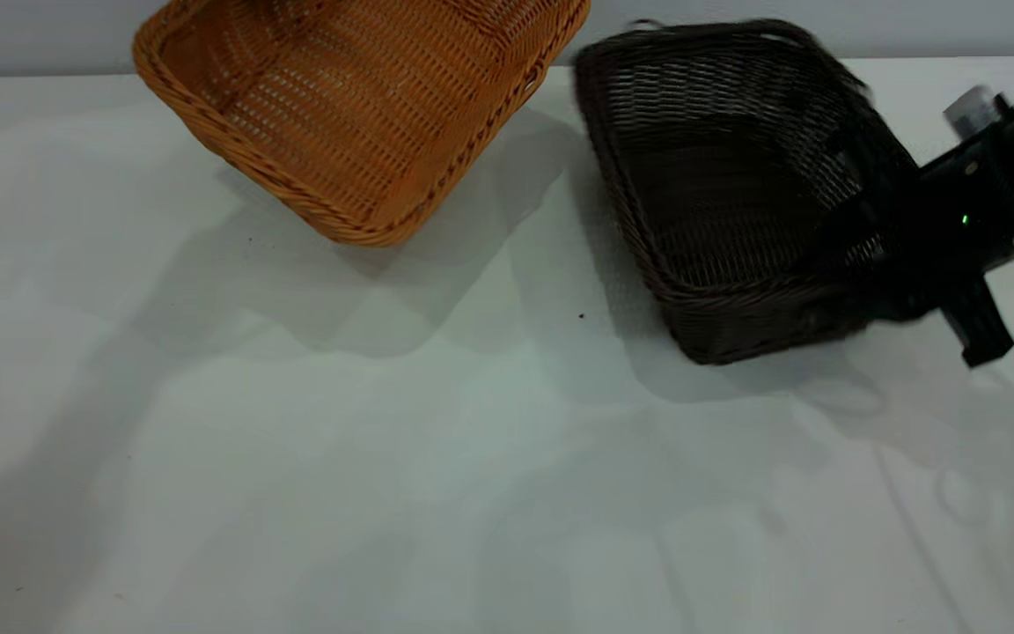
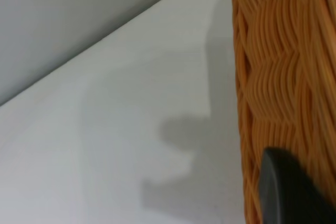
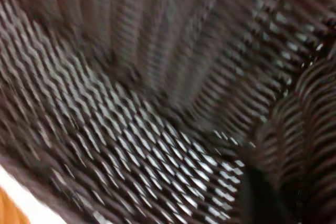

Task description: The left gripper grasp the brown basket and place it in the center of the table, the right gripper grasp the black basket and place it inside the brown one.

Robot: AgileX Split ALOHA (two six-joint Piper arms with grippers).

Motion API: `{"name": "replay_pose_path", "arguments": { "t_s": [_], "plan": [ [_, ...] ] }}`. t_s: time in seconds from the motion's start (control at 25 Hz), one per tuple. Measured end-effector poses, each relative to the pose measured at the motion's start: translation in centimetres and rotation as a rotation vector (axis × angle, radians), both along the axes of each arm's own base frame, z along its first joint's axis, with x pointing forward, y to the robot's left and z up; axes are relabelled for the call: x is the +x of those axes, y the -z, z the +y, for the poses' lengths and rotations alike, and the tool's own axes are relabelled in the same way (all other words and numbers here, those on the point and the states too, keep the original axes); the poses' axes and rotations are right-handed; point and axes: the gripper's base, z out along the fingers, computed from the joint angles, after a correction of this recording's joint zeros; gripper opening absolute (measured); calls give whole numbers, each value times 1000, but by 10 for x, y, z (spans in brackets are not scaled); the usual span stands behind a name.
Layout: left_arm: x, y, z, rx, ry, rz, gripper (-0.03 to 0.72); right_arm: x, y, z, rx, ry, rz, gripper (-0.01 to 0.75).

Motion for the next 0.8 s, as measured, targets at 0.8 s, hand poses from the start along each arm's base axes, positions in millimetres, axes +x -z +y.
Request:
{"name": "replay_pose_path", "arguments": {
  "t_s": [0.8],
  "plan": [
    [-51, 1, -48, 80, 716, 242, 76, 34, -54, -146, 224, -5, -371, 79]
  ]
}}
